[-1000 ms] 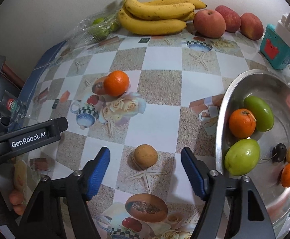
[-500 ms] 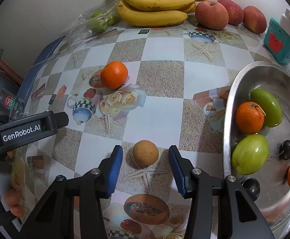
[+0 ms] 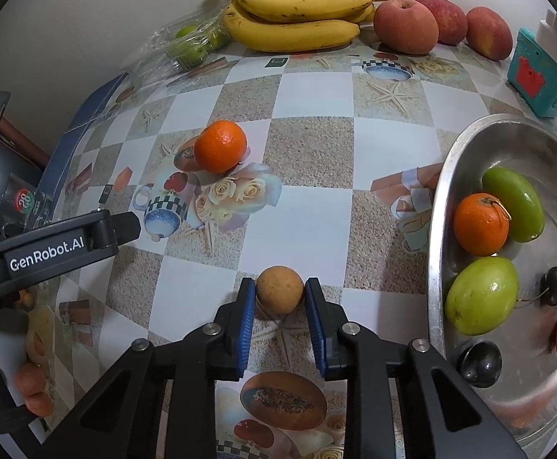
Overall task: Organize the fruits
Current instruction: 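Lower the right gripper around the brown kiwi and close it, then close the left gripper on the last orange while the right gripper lifts the kiwi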
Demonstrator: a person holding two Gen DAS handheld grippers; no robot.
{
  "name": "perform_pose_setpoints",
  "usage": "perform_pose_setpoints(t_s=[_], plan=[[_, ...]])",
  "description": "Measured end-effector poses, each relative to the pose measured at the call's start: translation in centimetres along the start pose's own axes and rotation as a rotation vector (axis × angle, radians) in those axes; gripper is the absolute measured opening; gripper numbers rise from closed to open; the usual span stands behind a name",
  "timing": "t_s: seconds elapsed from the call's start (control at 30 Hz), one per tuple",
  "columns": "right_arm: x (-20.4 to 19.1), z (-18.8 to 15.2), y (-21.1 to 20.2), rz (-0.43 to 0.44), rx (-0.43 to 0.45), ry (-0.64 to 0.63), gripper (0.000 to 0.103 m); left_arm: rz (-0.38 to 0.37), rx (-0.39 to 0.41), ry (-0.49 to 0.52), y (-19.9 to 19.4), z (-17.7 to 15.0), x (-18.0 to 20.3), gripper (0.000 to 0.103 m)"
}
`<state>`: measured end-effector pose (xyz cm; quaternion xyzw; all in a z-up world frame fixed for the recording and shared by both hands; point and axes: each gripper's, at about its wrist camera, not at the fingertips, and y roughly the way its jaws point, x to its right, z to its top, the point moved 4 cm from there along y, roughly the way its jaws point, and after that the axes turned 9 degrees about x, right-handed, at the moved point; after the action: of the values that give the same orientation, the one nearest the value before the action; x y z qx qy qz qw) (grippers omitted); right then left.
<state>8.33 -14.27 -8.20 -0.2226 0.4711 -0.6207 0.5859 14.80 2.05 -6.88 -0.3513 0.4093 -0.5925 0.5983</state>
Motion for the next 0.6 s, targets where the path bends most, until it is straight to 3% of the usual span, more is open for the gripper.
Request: perform_pose_setpoints(t_s=[0.3, 0.47, 0.6], plan=[[0.1, 0.1, -0.5, 0.026, 0.016, 0.019, 0.027, -0.019, 0.026, 0.007, -0.2, 0.4, 0.5, 0.101], [0.7, 0.9, -1.7, 0.026, 0.059, 0.04, 0.027, -0.071, 0.055, -0.01, -0.4, 1.0, 1.0, 0.101], [1.5, 1.9, -3.0, 0.023, 0.12, 0.058, 0.027, -0.123, 0.079, -0.024, -0.4, 1.5, 1.7, 0.091]])
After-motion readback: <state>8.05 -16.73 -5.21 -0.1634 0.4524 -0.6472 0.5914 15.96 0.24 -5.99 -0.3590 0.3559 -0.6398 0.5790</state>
